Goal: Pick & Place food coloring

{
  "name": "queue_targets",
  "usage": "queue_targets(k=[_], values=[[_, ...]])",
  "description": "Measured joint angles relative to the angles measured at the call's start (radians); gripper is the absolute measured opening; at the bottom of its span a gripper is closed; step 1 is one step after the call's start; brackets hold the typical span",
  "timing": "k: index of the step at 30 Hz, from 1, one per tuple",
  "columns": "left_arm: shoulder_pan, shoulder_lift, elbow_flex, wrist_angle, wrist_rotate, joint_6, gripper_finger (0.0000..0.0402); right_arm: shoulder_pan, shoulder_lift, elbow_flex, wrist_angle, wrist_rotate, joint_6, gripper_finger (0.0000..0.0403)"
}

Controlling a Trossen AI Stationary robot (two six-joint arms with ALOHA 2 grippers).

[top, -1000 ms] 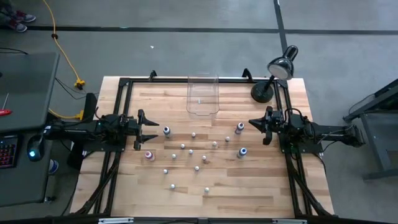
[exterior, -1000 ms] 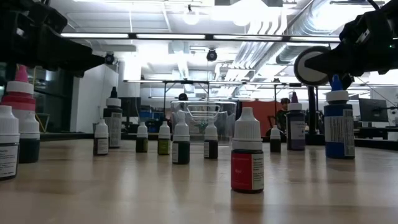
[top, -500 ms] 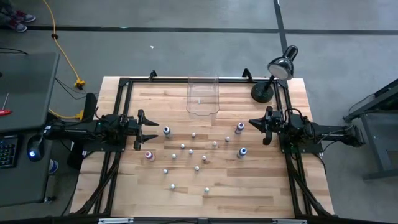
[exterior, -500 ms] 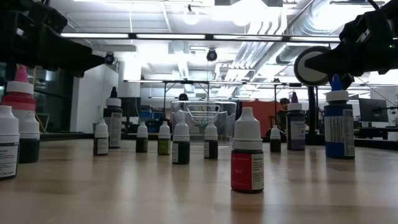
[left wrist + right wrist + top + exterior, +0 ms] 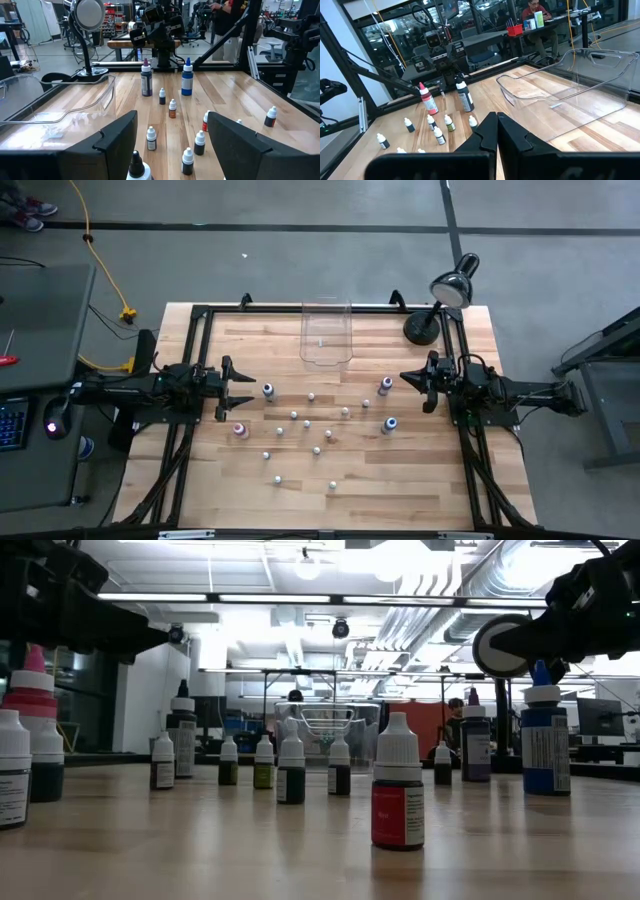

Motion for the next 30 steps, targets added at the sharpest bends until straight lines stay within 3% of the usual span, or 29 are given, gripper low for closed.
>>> queue_targets(k=[30], values=[[0.0, 0.0, 0.0, 0.0, 0.0, 0.0, 0.0239, 0.0, 0.0, 0.0, 0.042, 0.004, 0.014, 0.0]])
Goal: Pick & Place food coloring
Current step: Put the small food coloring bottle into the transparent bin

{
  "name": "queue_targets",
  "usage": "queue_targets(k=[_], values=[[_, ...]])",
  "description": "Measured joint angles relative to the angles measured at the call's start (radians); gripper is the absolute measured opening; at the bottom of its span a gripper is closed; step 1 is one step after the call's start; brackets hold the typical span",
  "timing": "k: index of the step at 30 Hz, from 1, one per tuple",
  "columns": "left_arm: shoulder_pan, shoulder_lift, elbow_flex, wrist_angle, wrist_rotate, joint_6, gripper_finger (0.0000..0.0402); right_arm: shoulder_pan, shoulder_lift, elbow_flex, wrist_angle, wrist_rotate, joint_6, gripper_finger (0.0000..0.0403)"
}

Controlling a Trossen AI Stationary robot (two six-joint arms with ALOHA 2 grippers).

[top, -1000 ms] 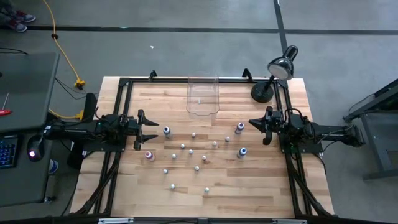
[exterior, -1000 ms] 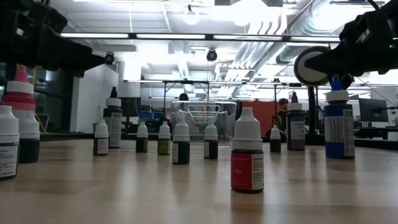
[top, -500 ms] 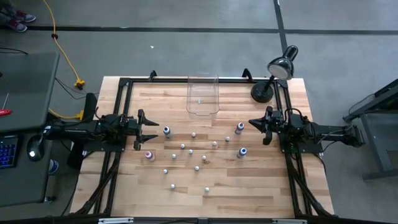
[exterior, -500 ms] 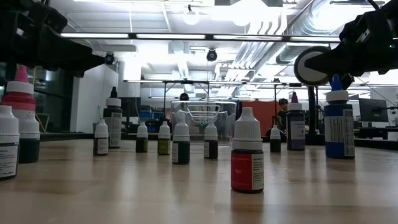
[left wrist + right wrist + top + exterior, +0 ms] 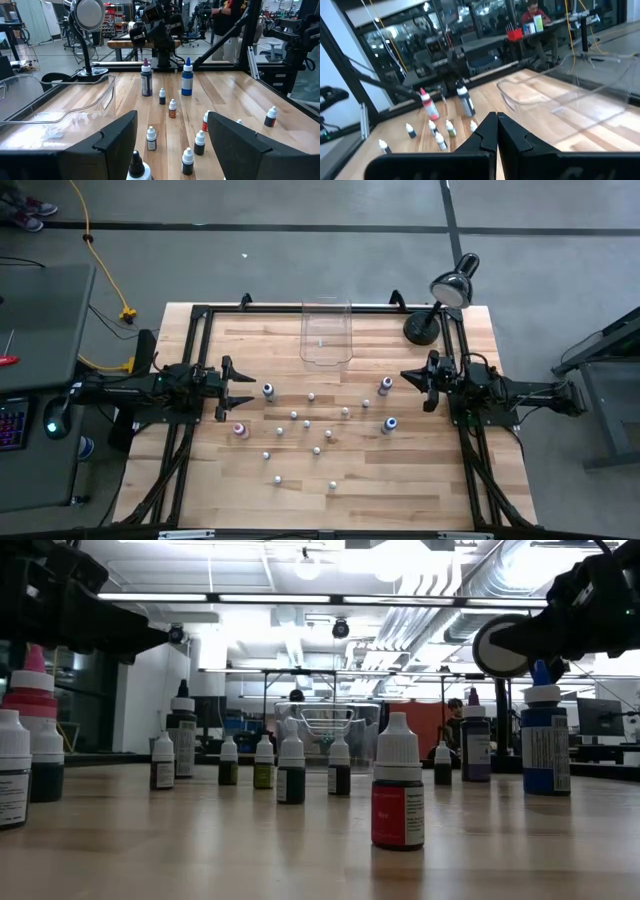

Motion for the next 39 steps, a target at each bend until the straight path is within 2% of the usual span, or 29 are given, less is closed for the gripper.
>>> queue_targets(k=[6, 13, 17, 21, 28, 39], values=[[0.0, 0.0, 0.0, 0.0, 0.0, 0.0, 0.0239, 0.0, 0.0, 0.002, 0.049, -0.005, 0.01, 0.0], [0.0, 0.0, 0.0, 0.0, 0.0, 0.0, 0.0239, 0.0, 0.0, 0.057, 0.032, -0.026, -0.066, 0.0], [0.0, 0.0, 0.0, 0.0, 0.0, 0.0, 0.0239, 0.0, 0.002, 0.13, -0.046, -0.023, -0.084, 0.0], [0.0, 0.0, 0.0, 0.0, 0.0, 0.0, 0.0239, 0.0, 0.041, 0.239, -0.208, -0.023, -0.096, 0.0], [0.0, 0.0, 0.0, 0.0, 0.0, 0.0, 0.0239, 0.0, 0.242, 0.476, -0.452, -0.023, -0.134, 0.0], [0.0, 0.0, 0.0, 0.0, 0.0, 0.0, 0.0239, 0.0, 0.696, 0.785, -0.546, -0.023, -0.257, 0.0]])
